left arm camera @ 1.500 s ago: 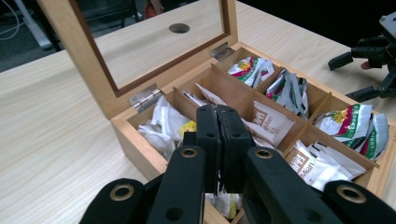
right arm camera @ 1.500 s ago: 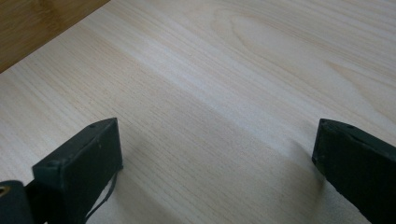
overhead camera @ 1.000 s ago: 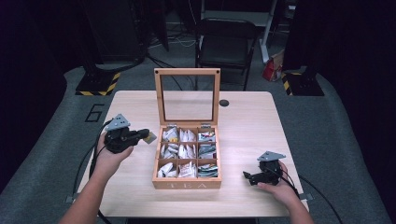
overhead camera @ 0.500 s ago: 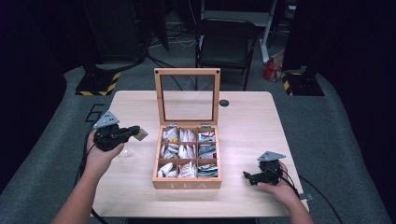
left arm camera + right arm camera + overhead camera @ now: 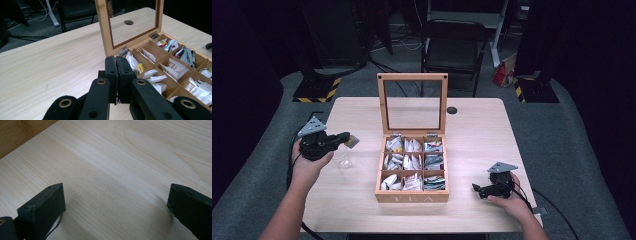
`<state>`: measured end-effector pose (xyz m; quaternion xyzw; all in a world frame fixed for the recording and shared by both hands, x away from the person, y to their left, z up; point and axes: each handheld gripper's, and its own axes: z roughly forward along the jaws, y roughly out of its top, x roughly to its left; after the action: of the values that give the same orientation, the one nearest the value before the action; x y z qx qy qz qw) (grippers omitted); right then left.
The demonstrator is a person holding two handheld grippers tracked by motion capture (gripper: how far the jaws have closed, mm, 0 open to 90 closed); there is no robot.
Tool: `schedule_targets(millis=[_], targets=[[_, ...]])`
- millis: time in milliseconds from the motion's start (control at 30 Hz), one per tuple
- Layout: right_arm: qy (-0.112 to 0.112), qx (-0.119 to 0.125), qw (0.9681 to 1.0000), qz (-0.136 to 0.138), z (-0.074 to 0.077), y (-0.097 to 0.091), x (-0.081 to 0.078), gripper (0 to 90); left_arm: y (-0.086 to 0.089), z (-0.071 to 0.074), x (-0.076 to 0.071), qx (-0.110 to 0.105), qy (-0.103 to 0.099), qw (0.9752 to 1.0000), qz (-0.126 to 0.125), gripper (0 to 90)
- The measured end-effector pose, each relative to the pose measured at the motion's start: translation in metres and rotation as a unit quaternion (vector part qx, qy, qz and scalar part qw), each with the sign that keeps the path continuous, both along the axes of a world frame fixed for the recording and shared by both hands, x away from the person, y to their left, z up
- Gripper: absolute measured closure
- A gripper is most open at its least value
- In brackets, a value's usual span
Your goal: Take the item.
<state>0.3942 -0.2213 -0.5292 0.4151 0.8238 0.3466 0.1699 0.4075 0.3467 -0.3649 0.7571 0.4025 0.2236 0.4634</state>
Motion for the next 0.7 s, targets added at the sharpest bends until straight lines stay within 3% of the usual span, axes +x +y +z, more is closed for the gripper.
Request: schedule_targets(millis=[267,700], targets=[[0.0,0.0,1.0,0.0,0.0,0.0,0.0,0.9,0.016,0.003,-0.004,-0.003,-0.001,0.9998,0.02,88.5],[-0.001,0.0,1.0,-0.001,0.0,0.0,0.0,0.9,0.027,-0.003,-0.004,0.0,0.008,0.9994,0.034,88.4]])
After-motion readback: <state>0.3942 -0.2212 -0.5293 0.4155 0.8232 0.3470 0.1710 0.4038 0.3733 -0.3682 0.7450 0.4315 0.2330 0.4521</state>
